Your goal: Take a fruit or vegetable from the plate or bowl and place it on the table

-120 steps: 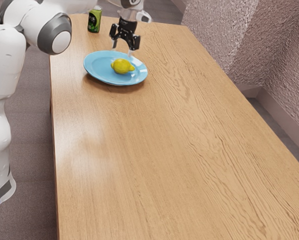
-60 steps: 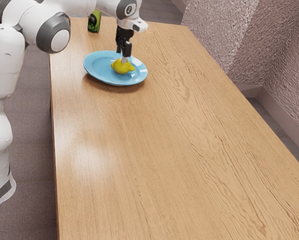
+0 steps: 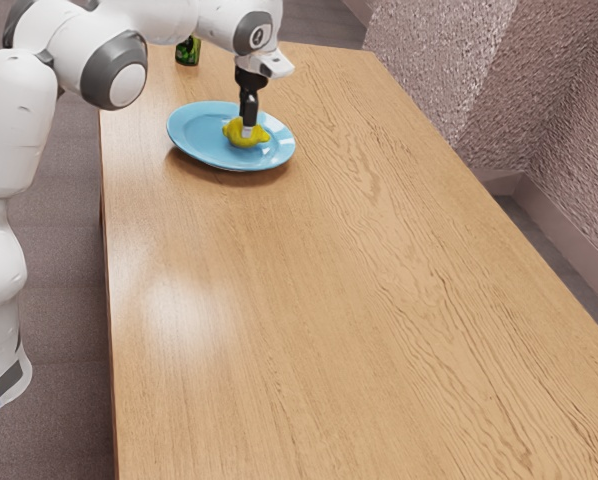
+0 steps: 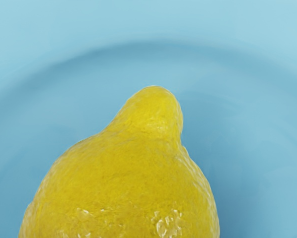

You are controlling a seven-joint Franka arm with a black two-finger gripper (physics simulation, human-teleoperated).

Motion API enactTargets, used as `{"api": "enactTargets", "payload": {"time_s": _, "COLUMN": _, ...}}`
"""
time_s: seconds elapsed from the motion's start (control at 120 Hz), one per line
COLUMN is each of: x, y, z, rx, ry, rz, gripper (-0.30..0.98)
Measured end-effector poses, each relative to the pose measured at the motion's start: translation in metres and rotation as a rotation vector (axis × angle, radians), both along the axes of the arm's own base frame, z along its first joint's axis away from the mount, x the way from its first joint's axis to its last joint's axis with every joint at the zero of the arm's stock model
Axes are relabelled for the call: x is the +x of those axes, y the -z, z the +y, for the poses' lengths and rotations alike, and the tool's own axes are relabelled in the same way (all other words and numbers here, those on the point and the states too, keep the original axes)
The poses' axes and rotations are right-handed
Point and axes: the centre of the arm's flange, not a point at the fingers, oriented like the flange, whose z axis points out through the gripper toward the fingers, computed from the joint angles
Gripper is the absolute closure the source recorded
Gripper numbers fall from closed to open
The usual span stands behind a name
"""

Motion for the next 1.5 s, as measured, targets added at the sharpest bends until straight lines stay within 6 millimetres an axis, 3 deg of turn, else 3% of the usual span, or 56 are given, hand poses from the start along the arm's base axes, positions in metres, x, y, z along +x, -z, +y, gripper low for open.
{"api": "enactTargets", "payload": {"time_s": 0.55, "x": -0.003, "y": 0.028, "z": 0.004, "rx": -0.033, "ry": 0.078, "rz": -0.015, "gripper": 0.05}}
{"api": "enactTargets", "payload": {"time_s": 0.692, "x": -0.003, "y": 0.024, "z": 0.007, "rx": -0.045, "ry": 0.070, "rz": -0.055, "gripper": 0.31}}
{"api": "enactTargets", "payload": {"time_s": 0.833, "x": -0.002, "y": 0.019, "z": 0.006, "rx": -0.045, "ry": 0.070, "rz": -0.086, "gripper": 0.28}}
{"api": "enactTargets", "payload": {"time_s": 0.908, "x": -0.001, "y": -0.005, "z": 0.000, "rx": -0.029, "ry": 0.084, "rz": -0.127, "gripper": 0.29}}
{"api": "enactTargets", "payload": {"time_s": 0.983, "x": 0.020, "y": -0.022, "z": -0.030, "rx": -0.024, "ry": 0.143, "rz": -0.161, "gripper": 0.28}}
{"api": "enactTargets", "payload": {"time_s": 1.092, "x": 0.080, "y": -0.035, "z": -0.123, "rx": -0.052, "ry": 0.308, "rz": -0.205, "gripper": 0.29}}
{"api": "enactTargets", "payload": {"time_s": 1.183, "x": 0.108, "y": -0.047, "z": -0.178, "rx": -0.062, "ry": 0.396, "rz": -0.236, "gripper": 0.28}}
{"api": "enactTargets", "payload": {"time_s": 1.3, "x": 0.130, "y": -0.057, "z": -0.227, "rx": -0.080, "ry": 0.460, "rz": -0.278, "gripper": 0.28}}
{"api": "enactTargets", "payload": {"time_s": 1.358, "x": 0.138, "y": -0.065, "z": -0.251, "rx": -0.104, "ry": 0.484, "rz": -0.309, "gripper": 0.17}}
{"api": "enactTargets", "payload": {"time_s": 1.5, "x": 0.143, "y": -0.108, "z": -0.298, "rx": -0.204, "ry": 0.465, "rz": -0.478, "gripper": 0.08}}
